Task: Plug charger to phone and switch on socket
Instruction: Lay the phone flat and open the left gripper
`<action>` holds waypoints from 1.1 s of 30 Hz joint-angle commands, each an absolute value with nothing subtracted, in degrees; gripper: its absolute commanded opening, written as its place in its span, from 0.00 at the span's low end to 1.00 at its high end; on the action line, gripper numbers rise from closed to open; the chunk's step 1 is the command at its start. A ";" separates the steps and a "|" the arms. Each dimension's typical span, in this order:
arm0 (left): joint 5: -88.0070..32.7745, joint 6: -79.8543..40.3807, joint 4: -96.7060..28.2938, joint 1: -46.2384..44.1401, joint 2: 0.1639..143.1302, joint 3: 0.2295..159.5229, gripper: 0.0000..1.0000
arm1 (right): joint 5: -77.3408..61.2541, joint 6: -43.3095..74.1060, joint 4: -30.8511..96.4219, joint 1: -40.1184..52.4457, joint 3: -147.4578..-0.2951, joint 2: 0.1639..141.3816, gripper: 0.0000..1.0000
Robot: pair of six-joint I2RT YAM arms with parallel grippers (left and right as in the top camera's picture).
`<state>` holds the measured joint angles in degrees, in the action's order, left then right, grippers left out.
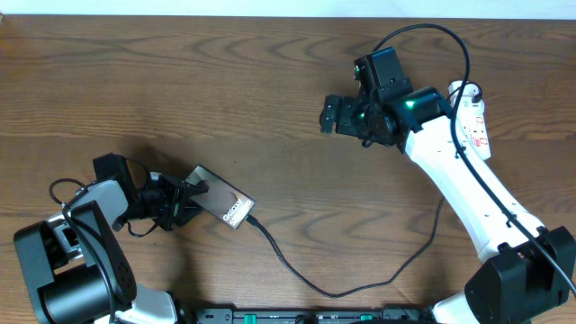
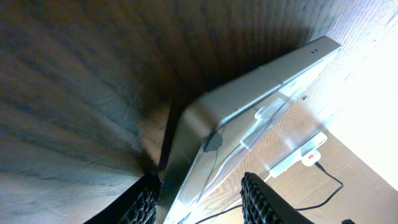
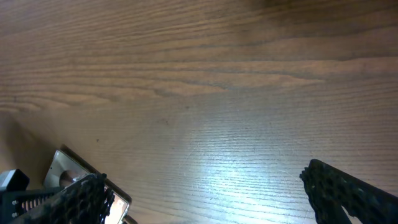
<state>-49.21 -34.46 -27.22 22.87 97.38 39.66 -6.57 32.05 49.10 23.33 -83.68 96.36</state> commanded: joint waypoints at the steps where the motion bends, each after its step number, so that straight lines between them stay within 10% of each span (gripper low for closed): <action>1: -42.76 -34.06 -28.29 22.92 98.70 38.20 0.45 | -5.93 32.75 49.08 23.73 -84.31 96.03 0.99; 33: -42.78 -29.91 -32.12 22.92 94.72 38.70 0.84 | -5.91 32.71 49.08 23.73 -84.31 96.03 0.99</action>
